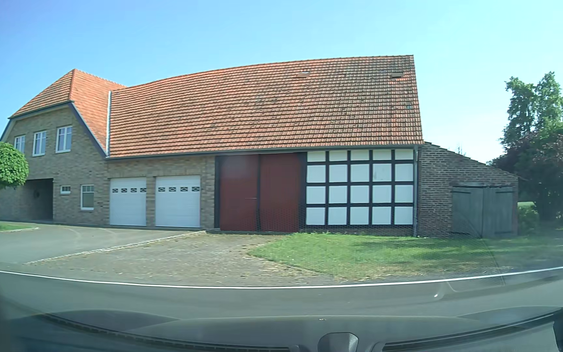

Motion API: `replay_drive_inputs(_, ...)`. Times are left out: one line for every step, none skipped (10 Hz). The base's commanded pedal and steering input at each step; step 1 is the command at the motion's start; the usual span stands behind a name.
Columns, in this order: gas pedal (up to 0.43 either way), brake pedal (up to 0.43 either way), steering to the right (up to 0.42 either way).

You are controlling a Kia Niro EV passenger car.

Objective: Follow the waypoints while adhering to traffic rules and regulations

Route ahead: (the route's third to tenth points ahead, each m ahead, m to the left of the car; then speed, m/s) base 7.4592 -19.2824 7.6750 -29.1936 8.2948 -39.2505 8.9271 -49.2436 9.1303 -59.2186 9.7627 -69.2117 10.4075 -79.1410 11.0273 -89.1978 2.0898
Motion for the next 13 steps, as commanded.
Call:
replay_drive_inputs(0.079,0.006,0.981)
replay_drive_inputs(0.079,0.006,0.981)
replay_drive_inputs(0.079,0.006,0.981)
replay_drive_inputs(0.098,0.006,0.981)
replay_drive_inputs(0.138,0.006,0.981)
replay_drive_inputs(0.138,0.006,0.981)
replay_drive_inputs(0.130,0.006,0.981)
replay_drive_inputs(0.110,0.006,0.981)
replay_drive_inputs(0.110,0.006,0.981)
replay_drive_inputs(0.110,0.006,0.981)
replay_drive_inputs(0.130,0.006,0.981)
replay_drive_inputs(0.150,0.006,0.981)
replay_drive_inputs(0.150,0.006,0.980)
